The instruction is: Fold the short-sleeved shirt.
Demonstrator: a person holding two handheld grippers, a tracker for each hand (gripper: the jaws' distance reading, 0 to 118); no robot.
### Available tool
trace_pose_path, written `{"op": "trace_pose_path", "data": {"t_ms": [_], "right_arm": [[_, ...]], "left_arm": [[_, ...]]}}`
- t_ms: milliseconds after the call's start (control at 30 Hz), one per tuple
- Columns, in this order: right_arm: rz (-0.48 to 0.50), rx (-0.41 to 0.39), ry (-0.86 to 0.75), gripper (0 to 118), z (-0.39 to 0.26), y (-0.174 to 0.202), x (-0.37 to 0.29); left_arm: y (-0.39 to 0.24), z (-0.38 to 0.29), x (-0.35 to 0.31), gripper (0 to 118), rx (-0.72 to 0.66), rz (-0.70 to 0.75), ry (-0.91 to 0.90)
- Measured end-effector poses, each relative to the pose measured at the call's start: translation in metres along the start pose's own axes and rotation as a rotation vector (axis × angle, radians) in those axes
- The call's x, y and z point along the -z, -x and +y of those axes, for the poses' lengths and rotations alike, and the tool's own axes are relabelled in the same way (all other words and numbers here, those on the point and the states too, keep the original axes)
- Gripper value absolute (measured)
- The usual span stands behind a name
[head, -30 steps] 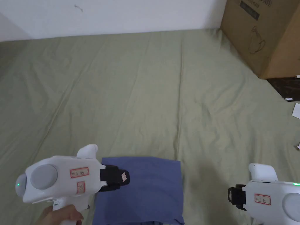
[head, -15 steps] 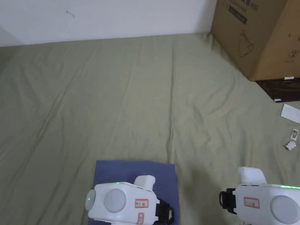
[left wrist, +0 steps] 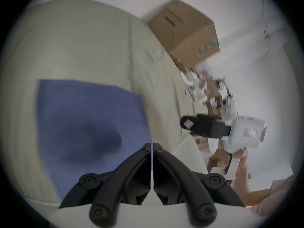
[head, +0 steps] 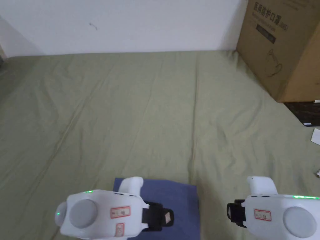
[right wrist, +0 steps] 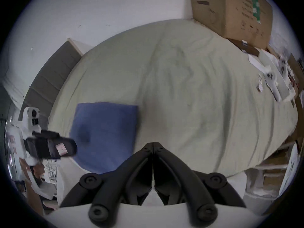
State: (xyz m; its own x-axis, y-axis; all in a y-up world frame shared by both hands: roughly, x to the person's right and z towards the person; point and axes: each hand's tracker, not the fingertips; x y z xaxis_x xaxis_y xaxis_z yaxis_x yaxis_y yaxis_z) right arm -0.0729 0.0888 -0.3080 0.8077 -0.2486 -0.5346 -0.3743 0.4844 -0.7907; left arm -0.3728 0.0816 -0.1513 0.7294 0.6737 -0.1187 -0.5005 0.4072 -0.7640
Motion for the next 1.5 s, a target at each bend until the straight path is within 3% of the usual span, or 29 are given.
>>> {"op": "trace_pose_path", "data": {"t_ms": [300,433,500,567,633,667,733,1000,1200,1233,1267,1300,1400,1500], "right_arm": [[0.191,-0.206,0.084,0,0.024,0.101,0.043],[0.148,-0.267,0.207,0,0.017,0.122,0.100],[0.108,-0.234,0.226,0,0.012,0.124,0.113],[0.121,-0.208,0.215,0,0.015,0.123,0.107],[0.129,-0.209,0.218,0,0.018,0.121,0.105],[0.132,-0.212,0.223,0,0.018,0.120,0.105],[0.135,-0.201,0.224,0,0.018,0.118,0.103],[0.139,-0.184,0.216,0,0.016,0.115,0.103],[0.158,-0.148,0.214,0,0.016,0.110,0.103],[0.160,-0.146,0.213,0,0.016,0.110,0.103],[0.159,-0.146,0.212,0,0.016,0.110,0.102],[0.157,-0.148,0.210,0,0.017,0.109,0.101],[0.163,-0.146,0.204,0,0.018,0.109,0.094],[0.158,-0.148,0.178,0,0.019,0.109,0.083]], "left_arm": [[0.097,-0.024,-0.097,1,-0.242,0.096,-0.212],[0.121,-0.044,-0.102,2,-0.343,0.030,-0.255],[0.131,-0.049,-0.099,9,-0.360,0.002,-0.244],[0.134,-0.050,-0.090,40,-0.359,-0.001,-0.225],[0.138,-0.048,-0.081,93,-0.351,-0.009,-0.198],[0.139,-0.045,-0.073,106,-0.351,-0.013,-0.187],[0.143,-0.041,-0.060,113,-0.376,-0.047,-0.163],[0.162,-0.015,0.001,114,-0.412,-0.255,-0.104],[0.156,-0.001,0.025,110,-0.418,-0.306,-0.063],[0.155,-0.001,0.024,98,-0.392,-0.281,-0.048],[0.156,-0.001,0.022,73,-0.372,-0.233,-0.041],[0.159,-0.002,0.021,36,-0.374,-0.164,-0.026],[0.171,-0.002,0.018,32,-0.471,-0.252,-0.021],[0.155,0.008,0.009,32,-0.348,-0.140,-0.010]]}}
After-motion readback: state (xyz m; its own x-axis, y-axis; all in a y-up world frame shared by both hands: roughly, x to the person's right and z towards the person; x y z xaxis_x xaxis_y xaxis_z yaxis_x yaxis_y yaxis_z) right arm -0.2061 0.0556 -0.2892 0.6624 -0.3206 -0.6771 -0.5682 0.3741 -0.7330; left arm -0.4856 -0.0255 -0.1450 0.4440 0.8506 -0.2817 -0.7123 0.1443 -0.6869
